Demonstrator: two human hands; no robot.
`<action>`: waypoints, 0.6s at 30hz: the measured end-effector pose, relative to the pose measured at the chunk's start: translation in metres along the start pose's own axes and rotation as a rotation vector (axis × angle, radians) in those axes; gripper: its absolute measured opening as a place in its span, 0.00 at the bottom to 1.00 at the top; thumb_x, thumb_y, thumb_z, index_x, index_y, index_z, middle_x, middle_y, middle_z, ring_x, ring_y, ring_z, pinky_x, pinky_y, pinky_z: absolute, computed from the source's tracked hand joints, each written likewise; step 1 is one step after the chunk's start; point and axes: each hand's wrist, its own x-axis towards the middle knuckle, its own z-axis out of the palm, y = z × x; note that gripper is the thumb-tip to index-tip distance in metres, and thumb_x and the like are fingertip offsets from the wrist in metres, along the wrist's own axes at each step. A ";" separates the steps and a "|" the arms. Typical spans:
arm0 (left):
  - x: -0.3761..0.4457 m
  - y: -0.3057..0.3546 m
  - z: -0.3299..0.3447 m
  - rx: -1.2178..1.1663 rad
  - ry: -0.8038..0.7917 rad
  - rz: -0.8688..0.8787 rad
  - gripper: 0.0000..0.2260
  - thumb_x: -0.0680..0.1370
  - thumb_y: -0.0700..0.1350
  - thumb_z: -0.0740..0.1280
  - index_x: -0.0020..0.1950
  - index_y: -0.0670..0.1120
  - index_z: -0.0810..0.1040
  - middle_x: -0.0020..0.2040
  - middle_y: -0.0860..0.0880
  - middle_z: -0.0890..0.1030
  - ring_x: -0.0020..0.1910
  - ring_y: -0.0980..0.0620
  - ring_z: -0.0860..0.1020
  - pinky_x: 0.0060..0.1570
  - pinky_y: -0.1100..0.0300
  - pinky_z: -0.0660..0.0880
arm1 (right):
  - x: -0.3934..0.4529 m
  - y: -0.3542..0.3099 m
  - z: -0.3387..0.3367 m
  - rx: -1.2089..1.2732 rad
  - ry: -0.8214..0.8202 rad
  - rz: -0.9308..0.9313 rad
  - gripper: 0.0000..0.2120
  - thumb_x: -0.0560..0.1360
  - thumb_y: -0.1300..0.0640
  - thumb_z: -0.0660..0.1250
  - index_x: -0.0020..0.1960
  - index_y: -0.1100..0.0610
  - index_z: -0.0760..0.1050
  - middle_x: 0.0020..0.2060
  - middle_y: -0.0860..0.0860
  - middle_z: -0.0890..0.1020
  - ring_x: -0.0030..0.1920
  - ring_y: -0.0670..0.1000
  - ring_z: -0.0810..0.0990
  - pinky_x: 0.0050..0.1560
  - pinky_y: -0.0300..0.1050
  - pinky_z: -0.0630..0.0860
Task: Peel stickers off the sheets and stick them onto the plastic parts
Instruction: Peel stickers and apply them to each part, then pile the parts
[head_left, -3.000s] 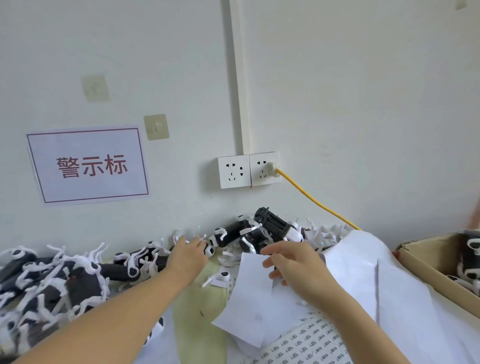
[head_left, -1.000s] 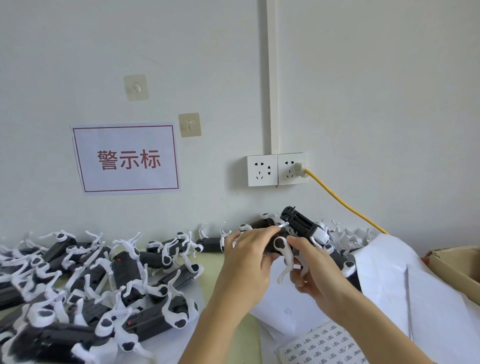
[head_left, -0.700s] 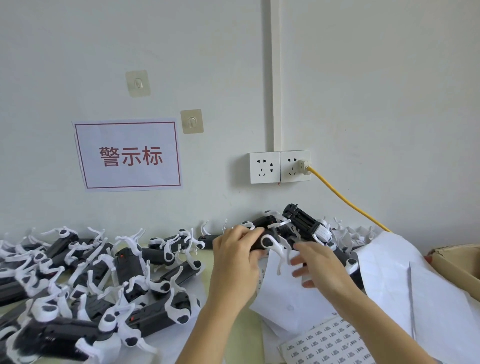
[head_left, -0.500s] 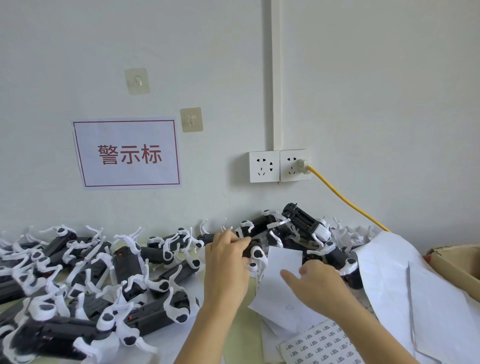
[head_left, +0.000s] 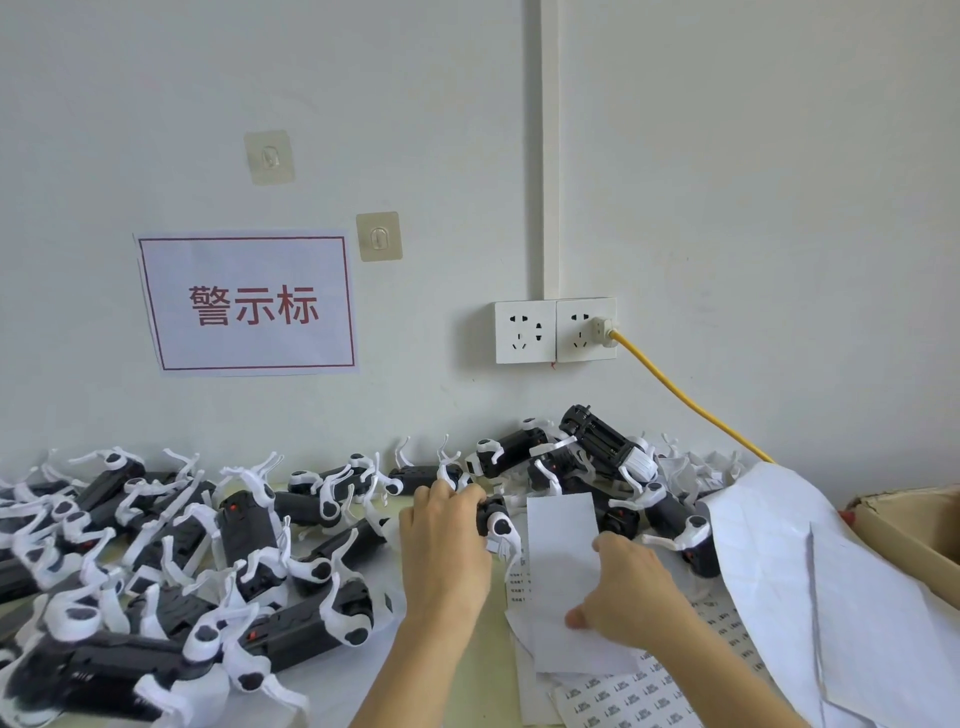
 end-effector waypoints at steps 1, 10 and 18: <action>0.000 0.000 0.000 -0.001 0.002 -0.001 0.18 0.77 0.42 0.70 0.66 0.56 0.75 0.56 0.54 0.74 0.60 0.51 0.69 0.58 0.60 0.62 | -0.001 0.001 -0.002 0.017 0.028 -0.032 0.26 0.73 0.49 0.75 0.65 0.55 0.69 0.60 0.49 0.74 0.60 0.51 0.73 0.55 0.41 0.72; 0.001 -0.002 0.003 0.000 0.003 0.007 0.20 0.78 0.41 0.69 0.68 0.56 0.73 0.57 0.54 0.73 0.61 0.51 0.68 0.60 0.61 0.60 | -0.022 -0.001 -0.017 -0.085 -0.312 -0.269 0.43 0.65 0.38 0.78 0.75 0.43 0.64 0.71 0.41 0.64 0.71 0.47 0.66 0.67 0.44 0.69; 0.001 -0.003 0.003 -0.019 -0.030 0.042 0.16 0.77 0.49 0.71 0.65 0.56 0.74 0.56 0.54 0.73 0.60 0.51 0.68 0.58 0.59 0.60 | -0.015 0.010 -0.042 0.127 -0.109 -0.314 0.20 0.77 0.46 0.68 0.32 0.53 0.68 0.24 0.46 0.67 0.23 0.45 0.62 0.26 0.40 0.60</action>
